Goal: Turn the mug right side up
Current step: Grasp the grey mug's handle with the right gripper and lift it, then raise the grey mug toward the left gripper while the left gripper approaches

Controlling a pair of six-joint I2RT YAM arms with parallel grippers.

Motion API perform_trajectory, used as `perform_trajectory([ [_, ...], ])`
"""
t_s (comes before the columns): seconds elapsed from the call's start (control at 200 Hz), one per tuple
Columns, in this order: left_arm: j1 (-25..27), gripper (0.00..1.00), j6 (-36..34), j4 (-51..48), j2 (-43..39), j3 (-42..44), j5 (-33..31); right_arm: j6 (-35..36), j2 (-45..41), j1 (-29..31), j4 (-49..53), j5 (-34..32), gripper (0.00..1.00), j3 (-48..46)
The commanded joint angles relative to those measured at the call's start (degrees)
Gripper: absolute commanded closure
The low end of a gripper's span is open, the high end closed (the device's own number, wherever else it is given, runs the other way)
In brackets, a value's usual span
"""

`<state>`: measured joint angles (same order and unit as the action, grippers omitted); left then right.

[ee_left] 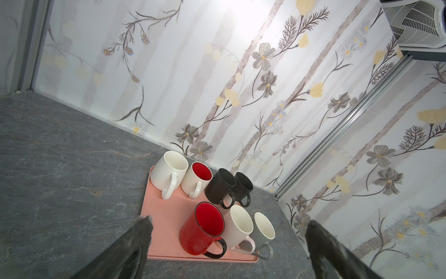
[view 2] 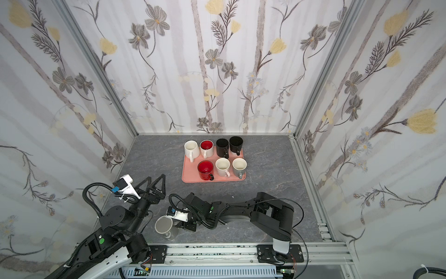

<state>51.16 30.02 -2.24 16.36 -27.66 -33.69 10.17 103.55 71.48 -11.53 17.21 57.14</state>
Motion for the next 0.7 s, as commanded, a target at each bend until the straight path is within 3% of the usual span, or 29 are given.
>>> perform_trajectory([
  [0.0, 0.0, 0.00, 0.9, -0.3, -0.2, -0.6, -1.2, 0.7, -0.6, 0.1, -3.0, -2.9, 0.81, -0.6],
  [0.065, 0.0, 0.00, 0.9, -0.2, -0.2, -0.6, -1.0, 0.4, -0.9, 0.1, -3.5, -3.6, 0.91, -1.2],
  [0.095, -0.1, 0.00, 0.8, -0.2, -0.3, -0.6, -1.1, 0.1, -1.1, 0.1, -3.8, -4.2, 1.00, -1.6],
  [0.455, 0.0, 0.00, 0.6, 1.9, 0.5, 0.4, -0.1, -7.8, -11.8, -1.7, -13.2, -11.9, 1.00, -13.5],
  [0.694, 0.0, 0.00, 0.8, 4.4, 4.7, 0.7, 5.0, -16.7, -26.8, -7.4, -19.6, -13.9, 1.00, -24.3],
])
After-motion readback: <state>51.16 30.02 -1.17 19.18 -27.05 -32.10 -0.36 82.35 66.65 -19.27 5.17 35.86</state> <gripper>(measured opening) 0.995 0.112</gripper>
